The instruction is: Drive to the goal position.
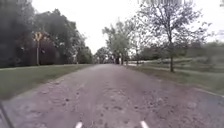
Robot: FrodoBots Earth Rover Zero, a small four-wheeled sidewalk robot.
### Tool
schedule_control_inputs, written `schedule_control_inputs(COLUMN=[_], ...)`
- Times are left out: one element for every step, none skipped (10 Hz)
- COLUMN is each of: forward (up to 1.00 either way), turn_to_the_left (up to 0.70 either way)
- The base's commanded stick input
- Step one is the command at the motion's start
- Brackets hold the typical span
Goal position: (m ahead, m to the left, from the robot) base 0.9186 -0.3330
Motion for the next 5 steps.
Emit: schedule_control_inputs(forward=[0.70,0.70,0.70,0.70,0.70], turn_to_the_left=[0.03,0.09,0.16,0.22,0.29])
